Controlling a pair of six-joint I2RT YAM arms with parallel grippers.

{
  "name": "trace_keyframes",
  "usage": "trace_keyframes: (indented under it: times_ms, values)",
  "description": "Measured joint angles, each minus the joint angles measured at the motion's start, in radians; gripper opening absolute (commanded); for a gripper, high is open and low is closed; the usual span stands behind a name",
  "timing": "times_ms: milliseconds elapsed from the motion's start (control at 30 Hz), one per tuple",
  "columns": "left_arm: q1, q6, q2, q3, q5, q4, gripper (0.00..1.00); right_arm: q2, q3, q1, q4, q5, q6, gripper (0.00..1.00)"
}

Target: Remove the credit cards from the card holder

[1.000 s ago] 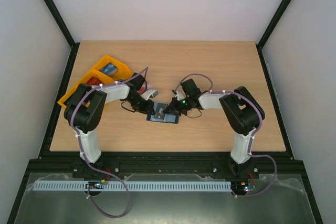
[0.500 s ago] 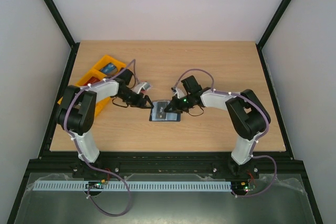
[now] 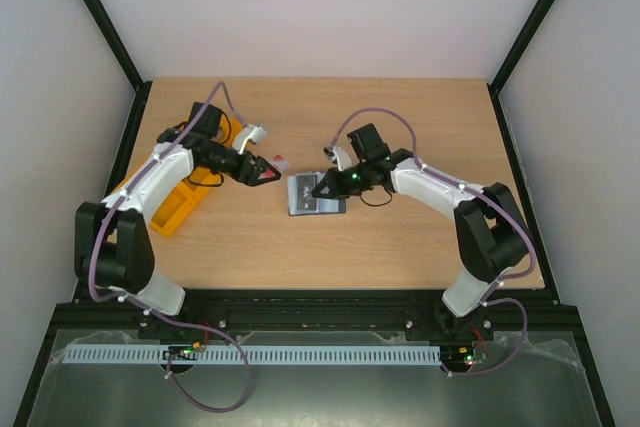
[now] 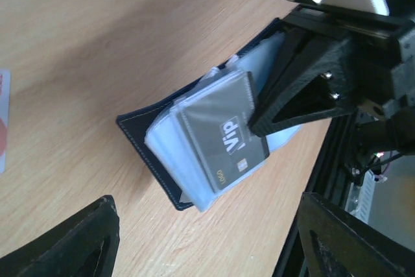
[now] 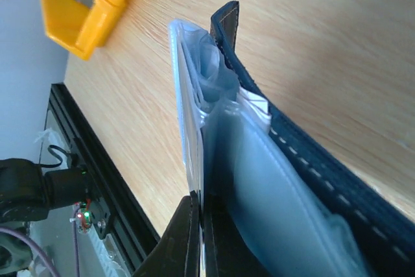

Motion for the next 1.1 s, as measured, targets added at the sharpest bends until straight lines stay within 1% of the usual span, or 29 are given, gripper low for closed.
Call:
trace_keyframes:
  times_ms: [67,100,167,300,467,600,667,733,767,800,833,933,967,1000,1067,1100]
  values:
    - [0.004,0.037,-0.045,0.031,0.02,-0.033,0.98,-0.026,0.037,0.0,-0.028,0.001,-0.023,0.02]
    - [0.004,0.056,-0.066,0.037,0.031,-0.044,0.99,-0.04,0.05,0.0,-0.042,0.002,-0.033,0.02]
    - [0.004,0.089,-0.121,0.042,0.056,-0.068,0.99,-0.076,0.072,0.0,-0.071,0.0,-0.056,0.02]
    - [0.004,0.102,-0.193,0.05,0.1,-0.068,0.99,-0.181,0.099,-0.001,-0.111,-0.028,-0.096,0.02]
    - [-0.007,0.092,-0.265,0.051,0.156,-0.053,0.99,-0.326,0.123,-0.003,-0.074,-0.117,-0.096,0.02]
    - [-0.067,0.051,-0.285,0.05,0.17,-0.023,0.99,-0.37,0.14,-0.003,-0.01,-0.171,-0.066,0.02]
    - [-0.096,0.002,-0.297,0.043,0.179,0.022,0.99,-0.372,0.146,-0.003,0.014,-0.19,-0.053,0.02]
    - [-0.118,-0.074,-0.318,0.02,0.196,0.103,0.98,-0.372,0.148,-0.003,0.029,-0.207,-0.043,0.02]
    - [-0.12,-0.105,-0.325,0.011,0.201,0.132,0.92,-0.372,0.148,-0.002,0.036,-0.213,-0.037,0.02]
    - [-0.12,-0.137,-0.33,0.006,0.206,0.161,0.84,-0.372,0.148,-0.002,0.043,-0.217,-0.033,0.02]
    - [-0.12,-0.167,-0.332,0.004,0.211,0.192,0.71,-0.372,0.148,-0.002,0.045,-0.221,-0.031,0.02]
    - [-0.127,-0.24,-0.332,0.003,0.225,0.253,0.2,-0.372,0.148,-0.002,0.046,-0.227,-0.027,0.02]
    - [-0.13,-0.255,-0.332,0.003,0.229,0.269,0.07,-0.372,0.148,0.0,0.047,-0.229,-0.026,0.02]
    - [-0.134,-0.268,-0.332,0.003,0.235,0.282,0.03,-0.372,0.148,0.0,0.048,-0.23,-0.026,0.02]
    - [-0.143,-0.282,-0.332,0.003,0.258,0.298,0.02,-0.373,0.148,-0.002,0.049,-0.216,-0.026,0.02]
    - [-0.145,-0.29,-0.335,0.003,0.261,0.304,0.02,-0.373,0.148,-0.005,0.048,-0.215,-0.027,0.05]
